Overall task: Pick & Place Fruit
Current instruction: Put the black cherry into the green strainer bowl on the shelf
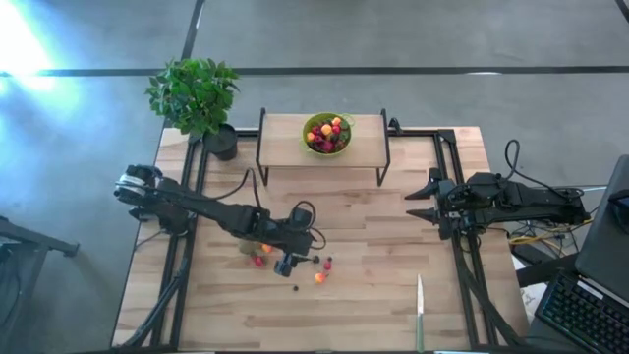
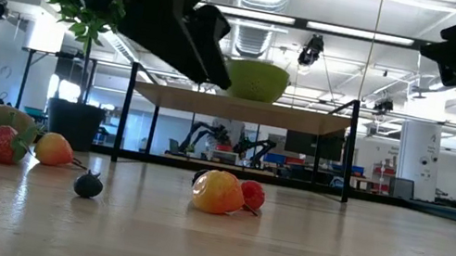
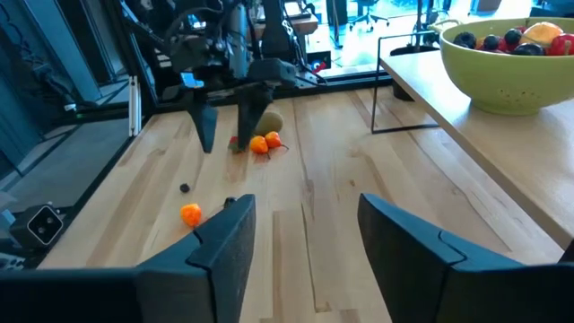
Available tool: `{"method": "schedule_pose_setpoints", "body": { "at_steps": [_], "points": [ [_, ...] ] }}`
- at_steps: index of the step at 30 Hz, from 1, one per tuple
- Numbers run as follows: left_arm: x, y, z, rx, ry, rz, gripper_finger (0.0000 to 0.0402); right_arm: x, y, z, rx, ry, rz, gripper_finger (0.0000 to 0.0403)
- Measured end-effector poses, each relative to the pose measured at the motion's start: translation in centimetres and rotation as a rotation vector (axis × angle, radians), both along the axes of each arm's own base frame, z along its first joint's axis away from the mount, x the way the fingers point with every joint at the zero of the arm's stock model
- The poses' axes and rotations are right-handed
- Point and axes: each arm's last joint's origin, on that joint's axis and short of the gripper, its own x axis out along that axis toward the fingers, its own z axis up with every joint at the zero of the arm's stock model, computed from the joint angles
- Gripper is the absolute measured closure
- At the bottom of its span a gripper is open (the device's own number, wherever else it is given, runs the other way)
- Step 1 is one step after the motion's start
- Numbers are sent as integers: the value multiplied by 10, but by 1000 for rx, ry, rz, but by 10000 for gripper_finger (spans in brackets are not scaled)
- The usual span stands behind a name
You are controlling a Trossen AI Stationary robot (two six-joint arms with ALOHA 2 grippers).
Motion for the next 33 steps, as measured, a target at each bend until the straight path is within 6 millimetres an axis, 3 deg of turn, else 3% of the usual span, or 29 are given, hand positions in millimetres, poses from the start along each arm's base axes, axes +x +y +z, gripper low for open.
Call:
{"method": "schedule_pose_setpoints", "body": {
  "at_steps": [12, 17, 24, 33],
  "points": [
    [-6, -1, -32, 26, 12, -29, 128, 0, 0, 0, 0, 0, 0, 193],
    [3, -4, -57, 60, 80, -51, 128, 0, 0, 0, 0, -2, 0, 186],
    [17, -8, -77, 57, 132, -69, 128, 0, 0, 0, 0, -2, 0, 176],
    [33, -12, -84, 50, 130, -105, 128, 0, 0, 0, 0, -2, 0, 158]
  ]
}}
